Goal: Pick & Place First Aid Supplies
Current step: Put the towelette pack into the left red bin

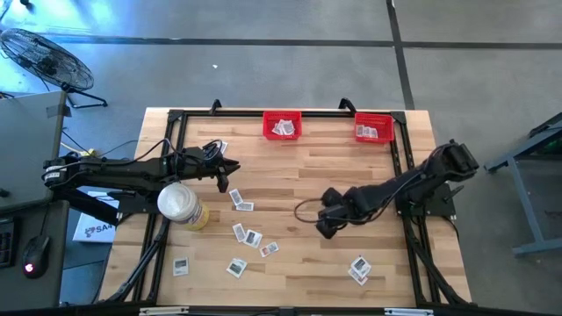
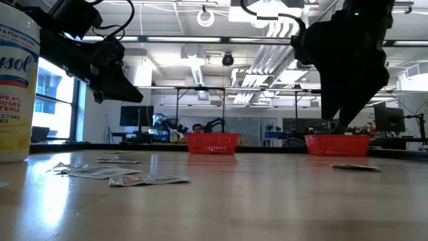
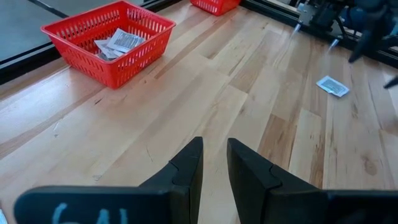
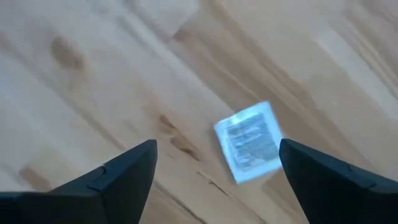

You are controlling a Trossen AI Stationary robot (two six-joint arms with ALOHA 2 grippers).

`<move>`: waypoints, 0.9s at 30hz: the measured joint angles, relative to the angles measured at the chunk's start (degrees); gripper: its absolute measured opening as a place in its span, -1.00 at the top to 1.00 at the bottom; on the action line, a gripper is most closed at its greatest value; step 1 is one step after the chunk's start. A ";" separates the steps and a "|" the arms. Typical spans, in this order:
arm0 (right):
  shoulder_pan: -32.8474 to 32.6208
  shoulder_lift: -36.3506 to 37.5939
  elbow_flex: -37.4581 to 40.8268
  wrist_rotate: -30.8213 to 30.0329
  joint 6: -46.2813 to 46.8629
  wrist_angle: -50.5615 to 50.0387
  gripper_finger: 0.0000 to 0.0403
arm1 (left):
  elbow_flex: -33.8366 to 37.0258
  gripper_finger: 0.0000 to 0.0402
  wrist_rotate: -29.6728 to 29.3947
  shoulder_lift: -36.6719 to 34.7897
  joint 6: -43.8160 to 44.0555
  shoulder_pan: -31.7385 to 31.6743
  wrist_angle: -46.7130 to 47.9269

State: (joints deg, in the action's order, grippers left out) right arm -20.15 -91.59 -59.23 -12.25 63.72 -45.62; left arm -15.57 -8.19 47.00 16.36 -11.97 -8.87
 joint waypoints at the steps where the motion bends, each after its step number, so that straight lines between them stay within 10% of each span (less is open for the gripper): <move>1: -0.45 -0.05 0.98 -0.38 -2.31 1.65 -0.61 | 0.00 0.65 0.00 -0.02 -0.01 -0.02 -0.03; 27: -2.55 -0.49 19.52 -7.23 -30.59 28.73 0.14 | 0.00 0.65 0.00 -0.02 0.00 0.01 -0.01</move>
State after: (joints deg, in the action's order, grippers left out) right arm -22.69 -92.08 -39.71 -19.48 33.13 -16.89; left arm -15.57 -8.18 46.98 16.36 -11.97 -8.88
